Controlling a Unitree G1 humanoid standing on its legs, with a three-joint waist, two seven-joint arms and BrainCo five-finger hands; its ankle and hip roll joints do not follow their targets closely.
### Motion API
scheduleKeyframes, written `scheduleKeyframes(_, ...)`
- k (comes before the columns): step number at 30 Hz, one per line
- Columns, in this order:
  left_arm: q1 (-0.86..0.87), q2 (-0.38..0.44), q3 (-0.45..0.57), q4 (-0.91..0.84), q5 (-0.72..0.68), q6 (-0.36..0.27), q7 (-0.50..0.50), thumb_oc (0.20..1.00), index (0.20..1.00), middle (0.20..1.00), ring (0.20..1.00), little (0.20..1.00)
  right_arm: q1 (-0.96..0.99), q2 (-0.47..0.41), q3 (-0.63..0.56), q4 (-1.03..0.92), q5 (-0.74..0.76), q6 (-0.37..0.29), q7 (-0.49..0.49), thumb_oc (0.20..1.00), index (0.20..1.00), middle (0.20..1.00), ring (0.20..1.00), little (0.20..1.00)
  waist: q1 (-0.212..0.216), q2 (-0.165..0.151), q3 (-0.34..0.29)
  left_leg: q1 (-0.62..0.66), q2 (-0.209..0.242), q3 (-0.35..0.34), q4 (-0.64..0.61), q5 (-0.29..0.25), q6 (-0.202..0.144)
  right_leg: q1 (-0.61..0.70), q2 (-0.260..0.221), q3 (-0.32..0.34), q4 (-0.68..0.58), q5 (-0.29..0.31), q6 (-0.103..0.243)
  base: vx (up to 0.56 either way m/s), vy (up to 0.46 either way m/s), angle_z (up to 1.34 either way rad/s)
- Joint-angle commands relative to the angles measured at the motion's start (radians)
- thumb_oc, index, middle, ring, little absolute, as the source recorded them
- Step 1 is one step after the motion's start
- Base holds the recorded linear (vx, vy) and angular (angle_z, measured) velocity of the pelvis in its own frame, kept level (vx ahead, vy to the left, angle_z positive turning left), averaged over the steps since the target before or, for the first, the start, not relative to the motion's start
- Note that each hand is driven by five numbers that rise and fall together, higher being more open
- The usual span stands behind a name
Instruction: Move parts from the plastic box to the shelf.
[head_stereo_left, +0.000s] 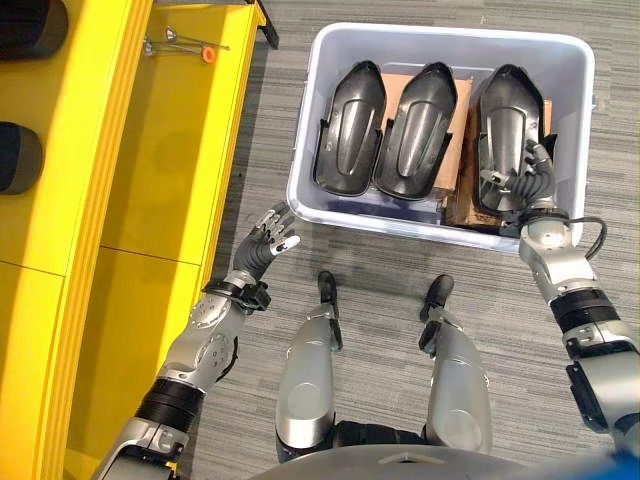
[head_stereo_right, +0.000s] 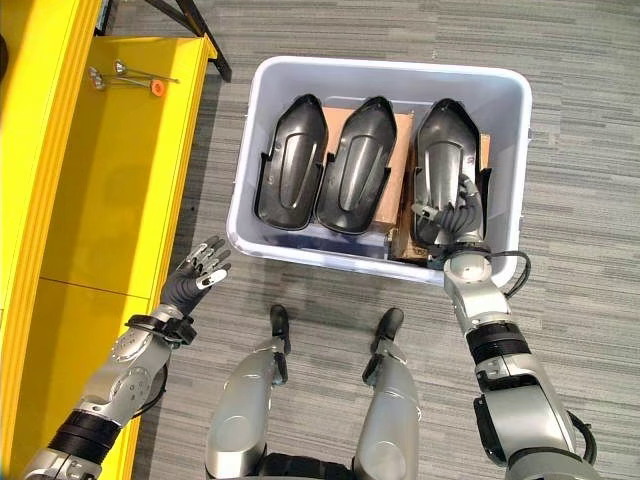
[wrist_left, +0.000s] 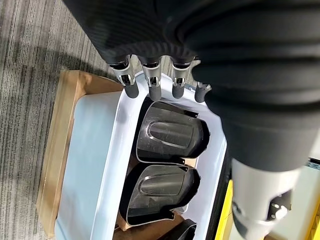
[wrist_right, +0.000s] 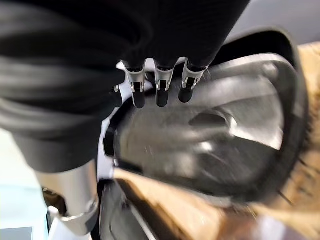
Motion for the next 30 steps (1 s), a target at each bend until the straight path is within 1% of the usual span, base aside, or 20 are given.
scheduleKeyframes(1, 0.045, 0.001, 0.008, -0.044, 0.006, -0.018, -0.025, 1.0, 1.0, 1.0, 1.0, 1.0, -0.025, -0.003, 0.008, -0.078, -0.012, -0.035, 0.043, 1.0, 1.0, 1.0, 1.0, 1.0, 0.002, 0.008, -0.04, -0.03, 0.002, -0.008, 0.025, -0.013, 0.007, 0.013, -0.03, -0.007, 0.116, -0.122, 0.065, 0.0, 0.0, 0.0)
scheduleKeyframes(5, 0.047, -0.003, 0.009, -0.05, 0.009, -0.01, 0.01, 1.0, 1.0, 1.0, 1.0, 1.0, -0.007, 0.016, 0.031, -0.122, -0.014, -0.03, 0.076, 1.0, 1.0, 1.0, 1.0, 1.0, -0.001, 0.009, -0.04, -0.025, 0.001, -0.004, 0.024, -0.013, 0.007, 0.016, -0.03, -0.004, 0.117, -0.122, 0.064, 0.01, 0.006, -0.01)
scheduleKeyframes(9, 0.055, -0.005, 0.011, -0.047, 0.021, -0.003, -0.005, 1.0, 1.0, 1.0, 1.0, 1.0, -0.001, 0.026, 0.05, -0.146, 0.003, 0.007, 0.105, 1.0, 1.0, 1.0, 1.0, 1.0, 0.002, 0.007, -0.04, -0.027, 0.0, -0.002, 0.035, -0.016, 0.007, 0.016, -0.034, -0.007, 0.126, -0.125, 0.063, 0.01, -0.001, -0.01)
scheduleKeyframes(11, 0.052, -0.005, 0.007, -0.044, 0.022, -0.002, -0.003, 1.0, 1.0, 1.0, 1.0, 1.0, -0.005, 0.028, 0.052, -0.141, 0.015, 0.015, 0.088, 1.0, 1.0, 1.0, 1.0, 1.0, 0.004, 0.006, -0.04, -0.032, 0.001, -0.003, 0.04, -0.017, 0.008, 0.012, -0.035, -0.009, 0.13, -0.126, 0.062, 0.0, 0.0, 0.0)
scheduleKeyframes(12, 0.054, -0.005, 0.004, -0.044, 0.022, 0.0, -0.003, 1.0, 1.0, 1.0, 1.0, 1.0, -0.008, 0.028, 0.054, -0.133, 0.007, 0.003, 0.08, 1.0, 1.0, 1.0, 1.0, 1.0, 0.005, 0.005, -0.04, -0.033, -0.001, -0.004, 0.043, -0.021, 0.008, 0.012, -0.036, -0.009, 0.136, -0.132, 0.064, 0.0, 0.0, 0.0)
scheduleKeyframes(16, 0.049, -0.002, -0.005, -0.045, 0.025, 0.001, 0.0, 1.0, 1.0, 1.0, 1.0, 1.0, -0.022, 0.032, 0.056, -0.117, 0.024, 0.012, 0.095, 1.0, 1.0, 1.0, 1.0, 1.0, 0.009, 0.007, -0.04, -0.042, 0.0, -0.006, 0.042, -0.016, 0.008, 0.004, -0.033, -0.011, 0.129, -0.123, 0.062, 0.0, 0.0, 0.0)
scheduleKeyframes(20, 0.047, -0.004, -0.016, -0.047, 0.028, 0.005, 0.005, 1.0, 1.0, 1.0, 1.0, 1.0, -0.025, 0.045, 0.067, -0.119, 0.037, 0.016, 0.102, 1.0, 1.0, 1.0, 1.0, 1.0, 0.011, 0.007, -0.04, -0.053, -0.003, -0.006, 0.054, -0.021, 0.01, -0.004, -0.035, -0.013, 0.143, -0.131, 0.061, 0.0, 0.0, 0.0)
scheduleKeyframes(21, 0.047, -0.006, -0.021, -0.047, 0.033, 0.008, 0.012, 1.0, 1.0, 1.0, 1.0, 1.0, -0.029, 0.053, 0.07, -0.122, 0.048, 0.019, 0.088, 1.0, 1.0, 1.0, 1.0, 1.0, 0.011, 0.009, -0.04, -0.057, -0.002, -0.005, 0.057, -0.019, 0.008, -0.007, -0.036, -0.013, 0.148, -0.132, 0.059, 0.0, 0.0, 0.0)
scheduleKeyframes(22, 0.046, -0.01, -0.025, -0.042, 0.032, 0.003, 0.013, 1.0, 1.0, 1.0, 1.0, 1.0, -0.031, 0.062, 0.072, -0.125, 0.035, 0.005, 0.031, 1.0, 1.0, 1.0, 1.0, 1.0, 0.011, 0.01, -0.04, -0.06, -0.002, -0.003, 0.059, -0.019, 0.009, -0.01, -0.036, -0.013, 0.15, -0.133, 0.058, 0.0, 0.0, 0.0)
scheduleKeyframes(23, 0.044, -0.013, -0.026, -0.042, 0.031, 0.003, 0.013, 1.0, 1.0, 1.0, 1.0, 1.0, -0.033, 0.065, 0.067, -0.125, 0.04, -0.004, 0.015, 1.0, 1.0, 1.0, 1.0, 1.0, 0.011, 0.011, -0.04, -0.061, -0.001, -0.004, 0.06, -0.019, 0.009, -0.011, -0.036, -0.012, 0.151, -0.132, 0.058, 0.0, 0.0, 0.0)
scheduleKeyframes(27, 0.049, -0.013, -0.035, -0.056, 0.029, 0.009, 0.023, 1.0, 1.0, 1.0, 1.0, 1.0, -0.03, 0.08, 0.056, -0.151, 0.041, -0.014, 0.045, 1.0, 1.0, 1.0, 1.0, 1.0, 0.006, 0.014, -0.04, -0.065, -0.002, -0.003, 0.058, -0.018, 0.01, -0.018, -0.032, -0.006, 0.151, -0.131, 0.057, 0.0, 0.0, 0.0)
scheduleKeyframes(30, 0.05, -0.018, -0.04, -0.061, 0.035, 0.008, 0.026, 1.0, 1.0, 1.0, 1.0, 1.0, -0.03, 0.092, 0.066, -0.182, 0.038, -0.004, 0.043, 1.0, 1.0, 1.0, 1.0, 1.0, 0.005, 0.015, -0.04, -0.064, -0.002, 0.001, 0.061, -0.019, 0.009, -0.019, -0.033, -0.005, 0.15, -0.129, 0.057, 0.0, 0.0, 0.0)
